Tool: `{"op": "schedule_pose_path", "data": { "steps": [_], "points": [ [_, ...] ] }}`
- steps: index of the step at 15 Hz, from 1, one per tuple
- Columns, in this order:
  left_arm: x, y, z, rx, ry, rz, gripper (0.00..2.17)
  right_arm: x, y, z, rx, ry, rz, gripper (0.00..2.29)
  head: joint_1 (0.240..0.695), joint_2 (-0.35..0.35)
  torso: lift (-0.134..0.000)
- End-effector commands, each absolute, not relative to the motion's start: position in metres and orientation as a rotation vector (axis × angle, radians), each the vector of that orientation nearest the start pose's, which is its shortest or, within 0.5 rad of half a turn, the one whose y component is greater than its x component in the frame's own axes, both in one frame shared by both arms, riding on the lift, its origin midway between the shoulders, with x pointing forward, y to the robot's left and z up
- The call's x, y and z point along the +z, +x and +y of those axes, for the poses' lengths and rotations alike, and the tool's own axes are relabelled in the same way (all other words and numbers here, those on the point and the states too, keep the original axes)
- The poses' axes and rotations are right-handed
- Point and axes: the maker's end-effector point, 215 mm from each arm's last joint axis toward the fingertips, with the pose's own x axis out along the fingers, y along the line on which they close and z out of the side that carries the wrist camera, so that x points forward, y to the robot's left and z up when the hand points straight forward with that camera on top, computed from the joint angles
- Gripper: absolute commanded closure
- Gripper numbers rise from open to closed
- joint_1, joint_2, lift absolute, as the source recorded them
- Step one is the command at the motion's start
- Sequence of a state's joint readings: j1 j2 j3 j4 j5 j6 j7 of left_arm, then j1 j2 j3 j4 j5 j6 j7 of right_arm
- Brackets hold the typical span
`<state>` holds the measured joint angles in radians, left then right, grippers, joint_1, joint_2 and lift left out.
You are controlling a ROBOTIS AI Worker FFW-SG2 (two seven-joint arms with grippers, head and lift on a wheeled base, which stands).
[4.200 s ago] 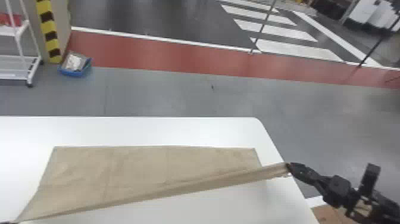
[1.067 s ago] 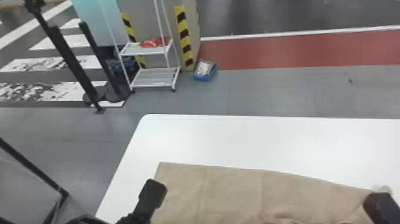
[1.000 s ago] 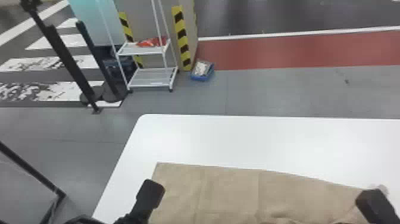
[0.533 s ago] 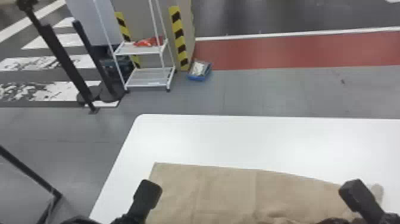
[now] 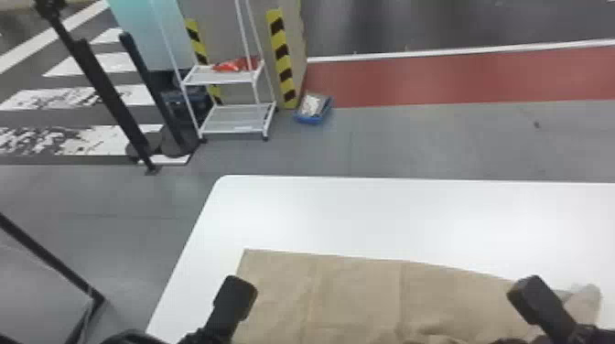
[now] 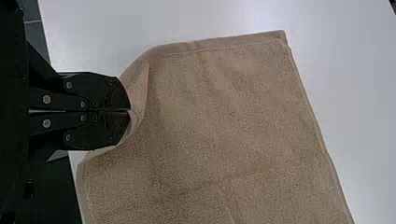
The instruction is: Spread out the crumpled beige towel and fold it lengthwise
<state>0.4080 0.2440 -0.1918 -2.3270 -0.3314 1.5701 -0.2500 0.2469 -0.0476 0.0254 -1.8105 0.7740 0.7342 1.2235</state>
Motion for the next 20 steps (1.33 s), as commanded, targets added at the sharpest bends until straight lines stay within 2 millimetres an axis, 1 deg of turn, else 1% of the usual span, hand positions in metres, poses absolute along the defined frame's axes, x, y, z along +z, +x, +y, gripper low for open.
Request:
{"op": "schedule_pose_path", "data": {
  "steps": [1,6,8,9,10,11,15,18,20],
  "points": [
    [-0.523,0.273,0.277,-0.077,0.345,1.220,2.09,-0.570,0.334,-0.169,0.844,-0.267,1.061,0.68,0.695,0.209,0.000],
    [-0.523,0.273,0.276,-0.078,0.343,1.221,2.09,-0.576,0.330,-0.176,0.839,-0.275,1.092,0.69,0.695,0.203,0.000],
    [-0.523,0.273,0.276,-0.079,0.344,1.220,2.09,-0.578,0.329,-0.178,0.840,-0.275,1.100,0.83,0.695,0.198,0.000],
    [-0.523,0.272,0.275,-0.079,0.343,1.221,2.09,-0.576,0.330,-0.176,0.843,-0.272,1.094,0.83,0.695,0.197,0.000],
    [-0.522,0.273,0.275,-0.081,0.343,1.219,2.09,-0.572,0.332,-0.176,0.841,-0.271,1.083,0.94,0.695,0.195,0.000],
    [-0.522,0.272,0.274,-0.082,0.343,1.219,2.09,-0.568,0.332,-0.175,0.846,-0.262,1.072,1.00,0.695,0.194,0.000],
    [-0.521,0.272,0.275,-0.080,0.346,1.217,2.09,-0.540,0.335,-0.188,0.828,-0.228,1.010,1.00,0.695,0.191,0.000],
    [-0.520,0.275,0.276,-0.074,0.348,1.211,2.09,-0.531,0.337,-0.217,0.788,-0.226,0.991,1.00,0.695,0.166,0.000],
    [-0.519,0.276,0.277,-0.070,0.350,1.209,2.09,-0.532,0.335,-0.253,0.744,-0.202,0.989,1.00,0.695,0.138,0.000]
  ]
}}
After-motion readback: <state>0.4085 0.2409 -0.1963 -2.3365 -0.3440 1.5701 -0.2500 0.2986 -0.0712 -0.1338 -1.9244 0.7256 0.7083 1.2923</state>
